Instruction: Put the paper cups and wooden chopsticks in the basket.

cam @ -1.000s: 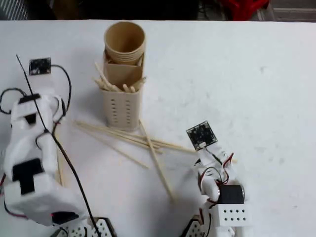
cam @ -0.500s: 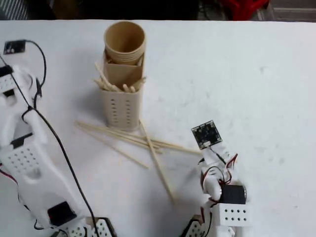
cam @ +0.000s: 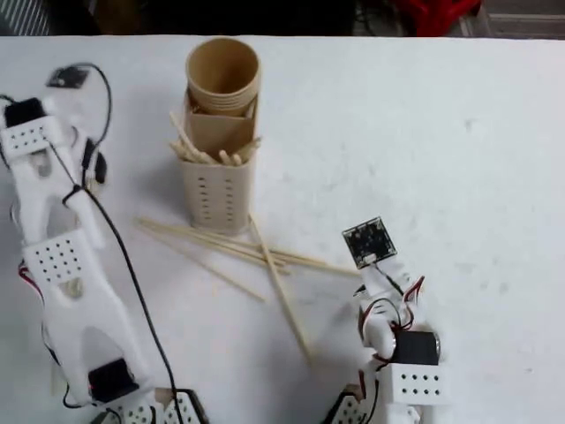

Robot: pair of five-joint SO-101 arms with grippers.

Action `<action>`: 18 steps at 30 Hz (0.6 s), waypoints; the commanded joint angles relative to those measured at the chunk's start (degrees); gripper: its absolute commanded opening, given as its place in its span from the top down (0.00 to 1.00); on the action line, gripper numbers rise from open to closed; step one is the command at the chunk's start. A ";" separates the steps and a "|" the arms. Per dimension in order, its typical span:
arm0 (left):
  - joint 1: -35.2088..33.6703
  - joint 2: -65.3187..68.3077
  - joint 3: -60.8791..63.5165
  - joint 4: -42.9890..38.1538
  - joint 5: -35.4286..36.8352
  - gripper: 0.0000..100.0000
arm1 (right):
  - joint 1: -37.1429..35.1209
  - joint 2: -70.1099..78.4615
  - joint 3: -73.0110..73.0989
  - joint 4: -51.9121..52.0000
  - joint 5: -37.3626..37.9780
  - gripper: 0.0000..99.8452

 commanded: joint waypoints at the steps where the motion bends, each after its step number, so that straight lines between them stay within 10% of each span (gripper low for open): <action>1: -3.56 -2.77 -7.65 4.92 -2.64 0.82 | 0.31 -0.22 -0.44 -1.10 -0.09 0.94; 13: -8.48 -27.21 33.58 2.73 -18.37 0.82 | 0.04 -0.22 -0.44 -1.19 0.00 0.94; 18: -7.08 -40.22 61.54 -16.62 -19.08 0.85 | 0.04 -0.22 -0.18 -1.19 -0.09 0.94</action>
